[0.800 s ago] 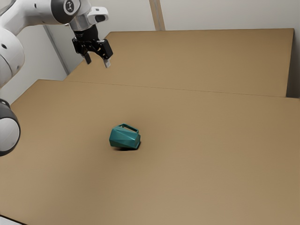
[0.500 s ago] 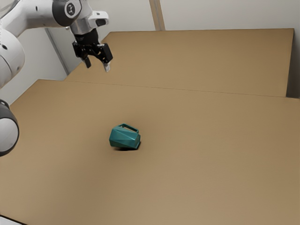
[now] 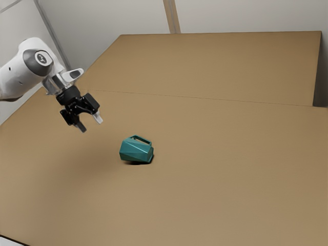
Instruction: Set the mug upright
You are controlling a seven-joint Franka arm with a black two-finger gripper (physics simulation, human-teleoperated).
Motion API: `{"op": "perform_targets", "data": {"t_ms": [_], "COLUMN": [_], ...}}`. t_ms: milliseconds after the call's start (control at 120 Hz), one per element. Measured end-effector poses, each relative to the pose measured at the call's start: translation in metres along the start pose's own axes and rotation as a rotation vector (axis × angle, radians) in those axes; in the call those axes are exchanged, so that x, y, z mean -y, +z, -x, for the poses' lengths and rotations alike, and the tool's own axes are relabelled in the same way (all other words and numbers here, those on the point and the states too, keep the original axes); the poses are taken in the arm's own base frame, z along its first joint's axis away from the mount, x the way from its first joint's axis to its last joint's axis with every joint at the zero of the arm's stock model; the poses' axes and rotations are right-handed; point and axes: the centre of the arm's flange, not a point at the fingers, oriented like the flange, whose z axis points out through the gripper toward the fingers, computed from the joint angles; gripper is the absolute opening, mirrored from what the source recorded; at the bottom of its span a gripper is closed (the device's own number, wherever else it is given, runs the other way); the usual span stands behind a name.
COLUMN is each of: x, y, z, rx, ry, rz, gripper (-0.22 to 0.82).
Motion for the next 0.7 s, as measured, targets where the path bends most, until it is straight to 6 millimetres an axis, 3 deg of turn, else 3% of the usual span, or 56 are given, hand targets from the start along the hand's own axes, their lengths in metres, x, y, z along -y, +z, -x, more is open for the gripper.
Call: {"op": "perform_targets", "data": {"t_ms": [133, 408, 700], "x": [0.018, 0.038, 0.034], "y": [0.029, 0.058, 0.087], "z": [0.003, -0.018, -0.041], "rx": [0.016, -0.015, -0.075], "ry": [0.024, 0.122, 0.213], "rz": [0.061, 0.058, 0.110], "gripper": [0.60, 0.60, 0.60]}}
